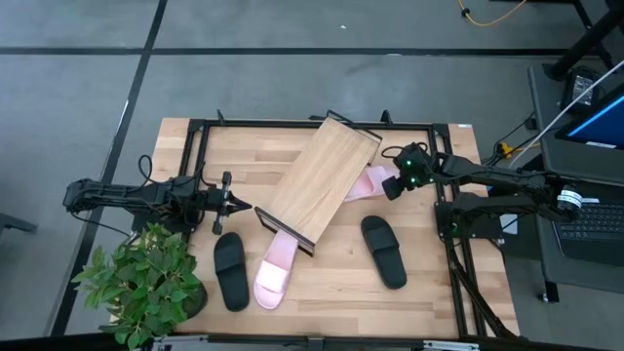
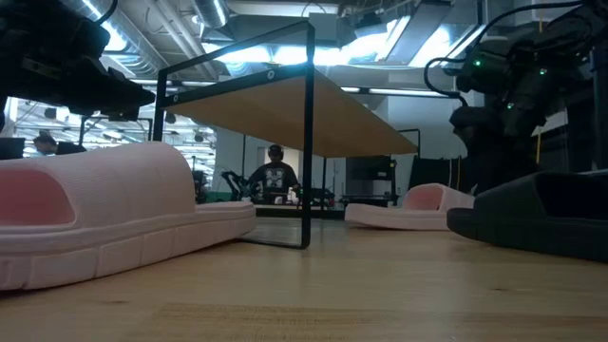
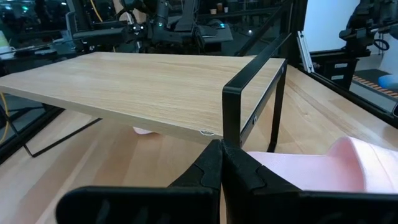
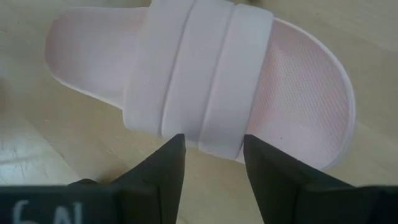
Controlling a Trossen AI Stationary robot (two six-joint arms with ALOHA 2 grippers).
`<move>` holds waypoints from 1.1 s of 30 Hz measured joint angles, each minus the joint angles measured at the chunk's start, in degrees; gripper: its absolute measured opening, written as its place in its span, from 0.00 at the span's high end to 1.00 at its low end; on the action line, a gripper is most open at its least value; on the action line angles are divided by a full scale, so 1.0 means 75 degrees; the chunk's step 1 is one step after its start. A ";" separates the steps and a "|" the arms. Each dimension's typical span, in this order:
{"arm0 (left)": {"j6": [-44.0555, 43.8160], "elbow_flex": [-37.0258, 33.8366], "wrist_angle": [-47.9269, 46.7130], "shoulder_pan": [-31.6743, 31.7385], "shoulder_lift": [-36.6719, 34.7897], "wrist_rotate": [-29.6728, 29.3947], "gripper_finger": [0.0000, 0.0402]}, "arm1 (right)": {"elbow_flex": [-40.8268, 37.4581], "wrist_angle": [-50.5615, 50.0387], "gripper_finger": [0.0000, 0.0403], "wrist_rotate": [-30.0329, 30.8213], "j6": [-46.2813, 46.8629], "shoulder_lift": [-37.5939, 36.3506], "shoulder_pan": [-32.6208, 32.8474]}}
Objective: Pick and place slides into the shelf
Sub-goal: Put the right pink slide on the shelf
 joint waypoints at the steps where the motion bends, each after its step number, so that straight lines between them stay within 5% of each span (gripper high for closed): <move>1: 0.0000 0.0000 0.0000 0.0000 0.0000 0.0000 1.00 | 0.0000 0.0038 0.59 0.0000 -0.0005 0.0043 0.0000; 13: -0.0001 0.0000 -0.0001 0.0000 0.0000 0.0000 1.00 | 0.0019 0.0878 0.59 -0.0038 -0.0194 0.0945 -0.0001; 21: -0.0003 0.0000 -0.0002 0.0000 -0.0002 0.0000 1.00 | 0.0003 0.1493 0.59 -0.1226 -0.0437 0.0994 0.0000; 33: -0.0001 0.0000 0.0000 0.0000 0.0000 0.0000 1.00 | 0.0003 0.1501 0.59 -0.1388 -0.0465 0.1191 0.0003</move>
